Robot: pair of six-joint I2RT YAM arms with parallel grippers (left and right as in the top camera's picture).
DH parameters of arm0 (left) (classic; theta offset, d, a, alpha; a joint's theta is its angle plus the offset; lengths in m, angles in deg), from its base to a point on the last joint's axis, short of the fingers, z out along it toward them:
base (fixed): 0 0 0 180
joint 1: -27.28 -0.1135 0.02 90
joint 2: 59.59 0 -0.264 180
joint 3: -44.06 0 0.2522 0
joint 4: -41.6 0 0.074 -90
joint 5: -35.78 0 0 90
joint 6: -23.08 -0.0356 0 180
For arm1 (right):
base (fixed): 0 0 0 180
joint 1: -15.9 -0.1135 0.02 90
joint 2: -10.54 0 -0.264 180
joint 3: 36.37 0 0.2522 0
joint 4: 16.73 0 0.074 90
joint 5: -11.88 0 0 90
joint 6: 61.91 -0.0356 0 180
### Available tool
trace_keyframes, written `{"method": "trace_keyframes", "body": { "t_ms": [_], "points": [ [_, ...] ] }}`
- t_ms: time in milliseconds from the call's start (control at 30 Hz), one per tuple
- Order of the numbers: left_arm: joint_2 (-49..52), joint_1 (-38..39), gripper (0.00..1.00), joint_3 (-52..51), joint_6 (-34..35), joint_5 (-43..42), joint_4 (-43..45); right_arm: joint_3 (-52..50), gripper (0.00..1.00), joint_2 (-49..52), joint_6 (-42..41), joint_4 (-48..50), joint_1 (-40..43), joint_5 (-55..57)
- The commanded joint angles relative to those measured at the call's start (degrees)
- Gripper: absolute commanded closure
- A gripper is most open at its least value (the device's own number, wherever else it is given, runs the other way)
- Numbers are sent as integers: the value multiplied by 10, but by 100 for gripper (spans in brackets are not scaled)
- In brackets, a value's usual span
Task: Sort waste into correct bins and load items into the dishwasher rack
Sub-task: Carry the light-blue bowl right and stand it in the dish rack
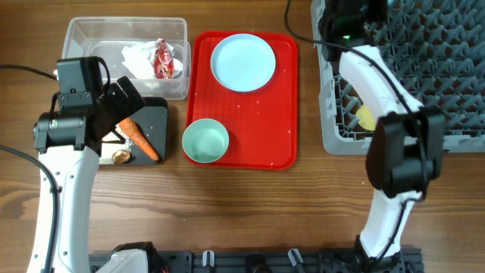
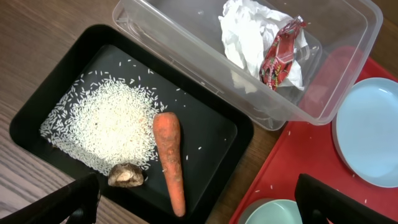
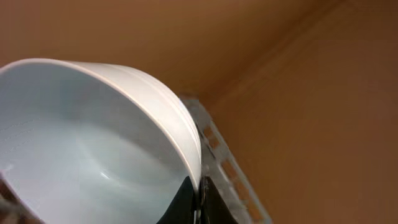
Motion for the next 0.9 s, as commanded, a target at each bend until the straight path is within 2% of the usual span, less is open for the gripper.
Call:
{"method": "trace_keyframes", "body": {
  "t_ms": [0,267,467,667,733,833,867],
  "points": [
    [2,-3,0,5,10,-1,2,2,95,25,58,-11,-2,62],
    [2,-3,0,5,10,-1,2,-1,96,26,-25,-91,-9,58],
    [2,-3,0,5,10,-1,2,-1,96,26,-51,-115,-9,12],
    [2,-3,0,5,10,-1,2,-1,95,26,-107,-182,-13,-41],
    [2,-3,0,5,10,-1,2,-1,90,26,-108,-194,-17,-58],
    [2,-3,0,5,10,-1,2,-1,88,26,-106,-194,-28,-58],
    [2,-3,0,5,10,-1,2,-1,80,26,-106,-195,-32,-58]
  ]
}}
